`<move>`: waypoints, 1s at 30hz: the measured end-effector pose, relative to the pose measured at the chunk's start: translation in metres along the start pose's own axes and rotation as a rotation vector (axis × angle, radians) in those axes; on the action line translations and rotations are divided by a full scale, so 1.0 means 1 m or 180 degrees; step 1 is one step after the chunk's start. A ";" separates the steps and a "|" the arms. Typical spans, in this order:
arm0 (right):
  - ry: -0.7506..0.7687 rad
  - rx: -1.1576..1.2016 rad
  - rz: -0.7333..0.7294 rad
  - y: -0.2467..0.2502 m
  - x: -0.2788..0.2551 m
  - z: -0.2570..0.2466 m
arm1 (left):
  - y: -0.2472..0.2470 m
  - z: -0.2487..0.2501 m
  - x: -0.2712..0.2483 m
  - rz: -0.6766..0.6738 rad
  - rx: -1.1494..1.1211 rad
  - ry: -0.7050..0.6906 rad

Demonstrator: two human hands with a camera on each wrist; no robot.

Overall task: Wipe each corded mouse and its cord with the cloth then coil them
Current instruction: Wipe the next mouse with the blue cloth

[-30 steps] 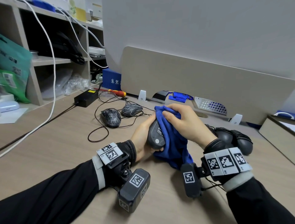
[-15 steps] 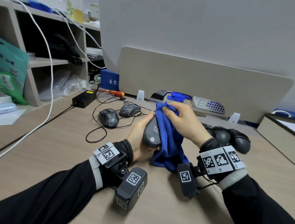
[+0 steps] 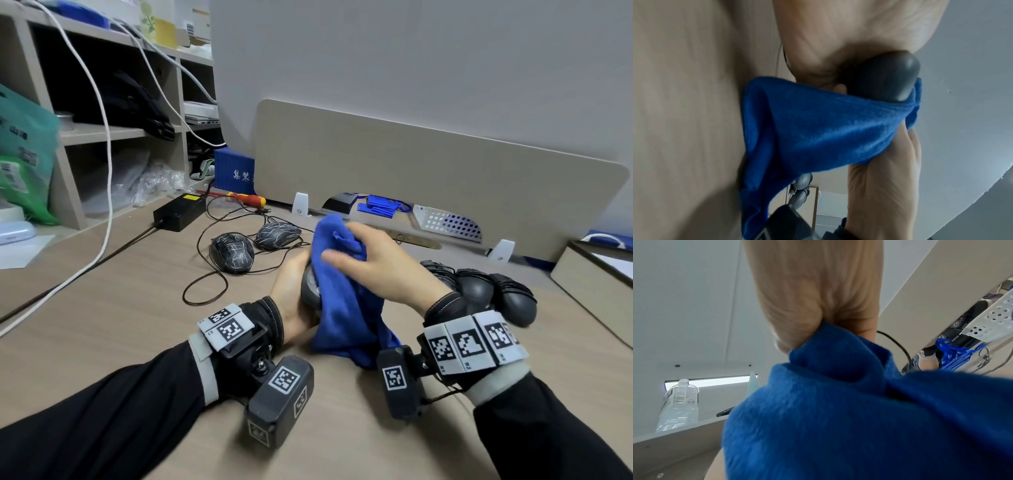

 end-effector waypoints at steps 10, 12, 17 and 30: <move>-0.0059 0.0047 0.0486 0.001 0.002 0.002 | -0.003 -0.002 0.003 -0.0212 0.0080 0.0024; -0.0091 0.0042 -0.0079 -0.001 -0.002 -0.001 | 0.003 -0.002 0.002 -0.0012 0.0152 0.0019; 0.0041 0.0074 0.0062 0.003 -0.001 0.002 | -0.002 0.002 0.000 -0.0111 0.0178 0.0056; 0.0184 0.0225 -0.0097 0.011 -0.003 0.005 | 0.000 0.007 0.001 -0.0196 -0.0098 0.0046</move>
Point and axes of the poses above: each hand's wrist, its own x-axis towards the middle knuckle, its own y-axis out of the back of the hand, z = x × y, the point moved 1 cm from there along x, towards the middle knuckle, and after that the axes turned 15 degrees about -z, right-handed, at the moved point
